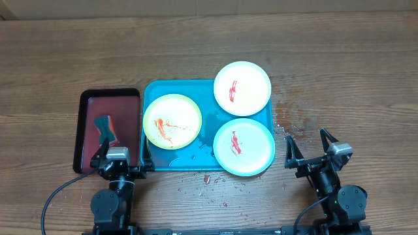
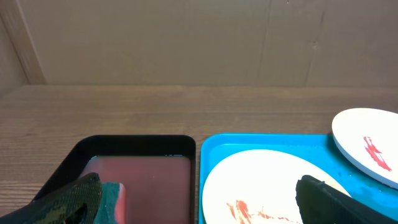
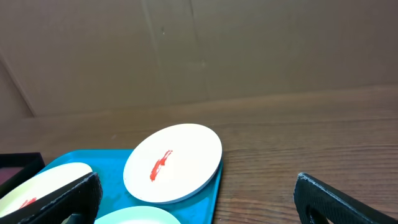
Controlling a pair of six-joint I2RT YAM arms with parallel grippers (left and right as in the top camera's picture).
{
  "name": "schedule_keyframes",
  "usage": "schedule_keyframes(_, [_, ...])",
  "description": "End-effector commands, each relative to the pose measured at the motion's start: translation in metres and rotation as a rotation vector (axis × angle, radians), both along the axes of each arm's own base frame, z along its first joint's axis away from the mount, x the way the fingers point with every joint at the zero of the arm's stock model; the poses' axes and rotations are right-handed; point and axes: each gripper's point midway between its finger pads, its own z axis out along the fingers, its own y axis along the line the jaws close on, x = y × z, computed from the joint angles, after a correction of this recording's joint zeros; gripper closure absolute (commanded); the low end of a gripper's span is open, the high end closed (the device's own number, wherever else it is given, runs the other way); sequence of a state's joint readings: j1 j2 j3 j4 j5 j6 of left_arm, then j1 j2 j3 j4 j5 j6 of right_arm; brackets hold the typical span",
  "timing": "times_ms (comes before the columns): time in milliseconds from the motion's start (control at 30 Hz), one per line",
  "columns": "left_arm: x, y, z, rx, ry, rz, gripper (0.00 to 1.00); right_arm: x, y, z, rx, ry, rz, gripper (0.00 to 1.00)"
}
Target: Clean dirty plates on tray and stack at the side
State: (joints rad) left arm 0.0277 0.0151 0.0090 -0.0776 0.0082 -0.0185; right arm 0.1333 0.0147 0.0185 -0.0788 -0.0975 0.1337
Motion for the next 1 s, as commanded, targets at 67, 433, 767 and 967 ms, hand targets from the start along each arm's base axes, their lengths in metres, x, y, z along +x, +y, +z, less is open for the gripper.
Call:
schedule_keyframes(67, [0.0,-0.001,0.0,0.014,-0.007,-0.007,0.0,-0.001,0.002,-0.001,0.001,-0.006,0.011,0.0])
schedule_keyframes(433, [0.0,-0.001,0.001,0.013,-0.008,-0.009,0.0,-0.001,0.005,-0.001,0.001,-0.006,0.024,0.0])
schedule_keyframes(767, [0.0,-0.006,0.014,0.009,-0.049,-0.04,0.0,-0.001,0.005,0.0,0.002,-0.01,0.026,0.0])
schedule_keyframes(967, [-0.002,-0.007,0.026,0.011,-0.074,-0.04,0.0,-0.004,0.009,0.011,0.005,-0.036,0.054,0.0])
